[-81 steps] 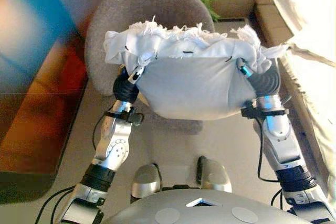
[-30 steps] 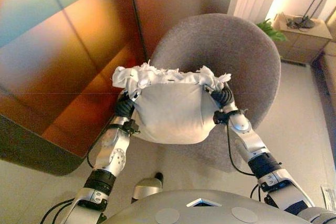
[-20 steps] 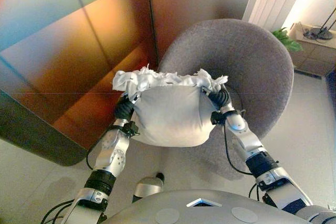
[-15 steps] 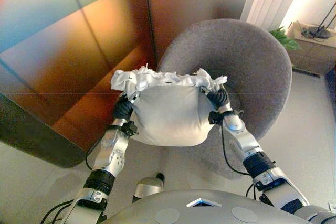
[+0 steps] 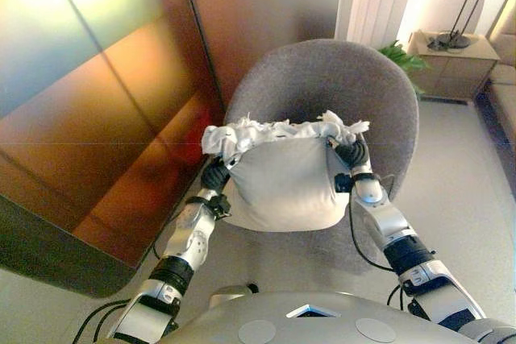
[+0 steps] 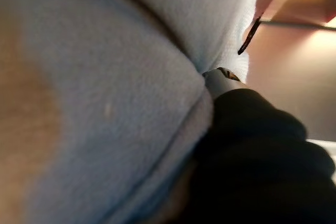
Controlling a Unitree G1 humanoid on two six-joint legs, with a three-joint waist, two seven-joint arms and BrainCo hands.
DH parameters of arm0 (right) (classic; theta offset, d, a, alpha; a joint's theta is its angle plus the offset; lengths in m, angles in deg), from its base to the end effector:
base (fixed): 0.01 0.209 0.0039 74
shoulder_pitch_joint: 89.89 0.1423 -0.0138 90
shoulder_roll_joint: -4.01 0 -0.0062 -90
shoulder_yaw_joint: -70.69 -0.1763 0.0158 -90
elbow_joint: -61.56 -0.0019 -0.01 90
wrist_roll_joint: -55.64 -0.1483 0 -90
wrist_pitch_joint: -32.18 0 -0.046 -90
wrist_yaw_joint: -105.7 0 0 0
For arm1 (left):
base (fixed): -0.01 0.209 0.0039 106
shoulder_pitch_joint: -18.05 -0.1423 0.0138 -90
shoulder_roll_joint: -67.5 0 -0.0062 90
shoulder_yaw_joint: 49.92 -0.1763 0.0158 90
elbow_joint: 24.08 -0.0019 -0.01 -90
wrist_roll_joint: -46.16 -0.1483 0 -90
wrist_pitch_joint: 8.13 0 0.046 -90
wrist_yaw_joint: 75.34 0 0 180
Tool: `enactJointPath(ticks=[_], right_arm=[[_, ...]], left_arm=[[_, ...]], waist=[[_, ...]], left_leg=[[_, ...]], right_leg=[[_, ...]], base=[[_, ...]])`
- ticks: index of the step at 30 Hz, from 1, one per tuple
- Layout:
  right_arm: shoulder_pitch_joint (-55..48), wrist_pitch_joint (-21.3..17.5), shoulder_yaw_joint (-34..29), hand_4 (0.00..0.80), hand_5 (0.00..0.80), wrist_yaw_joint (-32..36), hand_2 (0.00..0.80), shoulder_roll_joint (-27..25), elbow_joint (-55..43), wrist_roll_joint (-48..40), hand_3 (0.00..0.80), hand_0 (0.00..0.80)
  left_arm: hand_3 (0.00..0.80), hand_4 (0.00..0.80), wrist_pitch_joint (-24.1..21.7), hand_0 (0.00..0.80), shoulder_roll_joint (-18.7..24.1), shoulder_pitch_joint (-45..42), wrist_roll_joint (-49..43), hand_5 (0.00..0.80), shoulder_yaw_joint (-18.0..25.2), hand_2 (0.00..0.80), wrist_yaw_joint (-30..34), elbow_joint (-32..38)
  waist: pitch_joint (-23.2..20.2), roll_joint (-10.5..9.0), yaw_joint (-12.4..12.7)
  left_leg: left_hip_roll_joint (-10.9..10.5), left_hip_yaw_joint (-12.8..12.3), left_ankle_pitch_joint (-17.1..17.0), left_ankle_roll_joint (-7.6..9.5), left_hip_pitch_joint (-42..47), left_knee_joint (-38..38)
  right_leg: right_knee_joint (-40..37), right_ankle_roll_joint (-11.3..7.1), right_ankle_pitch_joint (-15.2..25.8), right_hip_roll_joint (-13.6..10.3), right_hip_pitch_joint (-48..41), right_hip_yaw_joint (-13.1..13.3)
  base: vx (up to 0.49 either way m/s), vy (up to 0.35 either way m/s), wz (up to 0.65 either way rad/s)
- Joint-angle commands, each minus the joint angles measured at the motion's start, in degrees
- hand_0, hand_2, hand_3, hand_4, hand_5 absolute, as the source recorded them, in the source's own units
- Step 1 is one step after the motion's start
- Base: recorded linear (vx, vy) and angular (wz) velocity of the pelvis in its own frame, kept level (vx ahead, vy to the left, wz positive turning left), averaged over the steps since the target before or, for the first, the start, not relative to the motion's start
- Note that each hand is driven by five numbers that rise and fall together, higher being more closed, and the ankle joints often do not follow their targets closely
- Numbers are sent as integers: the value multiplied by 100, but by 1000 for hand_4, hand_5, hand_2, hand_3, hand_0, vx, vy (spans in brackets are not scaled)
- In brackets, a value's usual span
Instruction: Pick up the cushion and take it to the sofa
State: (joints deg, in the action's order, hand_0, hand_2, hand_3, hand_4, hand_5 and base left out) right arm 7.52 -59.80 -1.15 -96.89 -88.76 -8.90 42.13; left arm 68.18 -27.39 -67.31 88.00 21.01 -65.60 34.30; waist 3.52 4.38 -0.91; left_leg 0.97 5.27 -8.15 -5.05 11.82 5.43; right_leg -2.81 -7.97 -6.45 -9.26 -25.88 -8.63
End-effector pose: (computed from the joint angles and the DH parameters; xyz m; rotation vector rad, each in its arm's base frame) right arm 0.2236 -0.1636 0.0073 -0.2055 0.2156 -0.1561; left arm 0.1990 0.1474 -0.0330 -0.4460 0.2953 -0.2000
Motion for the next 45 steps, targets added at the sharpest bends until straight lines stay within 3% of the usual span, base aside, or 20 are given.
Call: enactJointPath(ticks=[1,10,19,25,36,45], right_arm=[[210,-415,-110,800,800,-214,800,477,-156,209,800,800],[-78,-133,-148,800,800,-305,800,488,-95,139,800,800],[-395,261,-240,800,800,162,800,351,-48,-138,800,800],[-349,254,-287,800,800,147,800,323,380,-135,800,800],[-24,668,-451,800,800,78,800,370,1173,-813,800,800],[438,361,-535,800,800,343,800,302,1960,-683,800,800]], left_arm=[[800,800,-272,800,-289,872,124,800,-341,800,678,-189],[800,800,-200,800,-361,663,-193,800,-372,800,711,-415],[800,800,-123,800,-369,415,-367,800,-414,800,684,-788],[800,800,-186,800,-324,449,-318,800,-393,800,643,-1245],[800,800,-157,800,-250,809,-123,800,-517,800,222,-1885],[800,800,-346,800,-187,1228,-51,800,-611,800,358,-2440]], waist=[[-315,-208,84],[-509,-262,58],[-567,-204,1],[-541,-182,-53],[-327,-144,-192],[-279,-209,-222]], left_leg=[[-68,-521,950,127,483,-301],[-11,-618,897,191,603,-347],[-56,-654,862,246,566,-571],[-100,-686,901,267,469,-648],[-210,-759,992,272,154,-837],[-274,-845,1071,260,-101,-1032]], right_leg=[[-107,153,775,131,763,84],[-49,96,843,115,675,173],[159,33,912,-49,755,261],[221,-19,909,-138,884,303],[458,-115,892,-272,1293,391],[627,-187,874,-362,1573,356]], base=[[190,-17,-9],[186,3,-2],[185,47,-4],[79,6,0],[31,16,-4],[1,0,0]])
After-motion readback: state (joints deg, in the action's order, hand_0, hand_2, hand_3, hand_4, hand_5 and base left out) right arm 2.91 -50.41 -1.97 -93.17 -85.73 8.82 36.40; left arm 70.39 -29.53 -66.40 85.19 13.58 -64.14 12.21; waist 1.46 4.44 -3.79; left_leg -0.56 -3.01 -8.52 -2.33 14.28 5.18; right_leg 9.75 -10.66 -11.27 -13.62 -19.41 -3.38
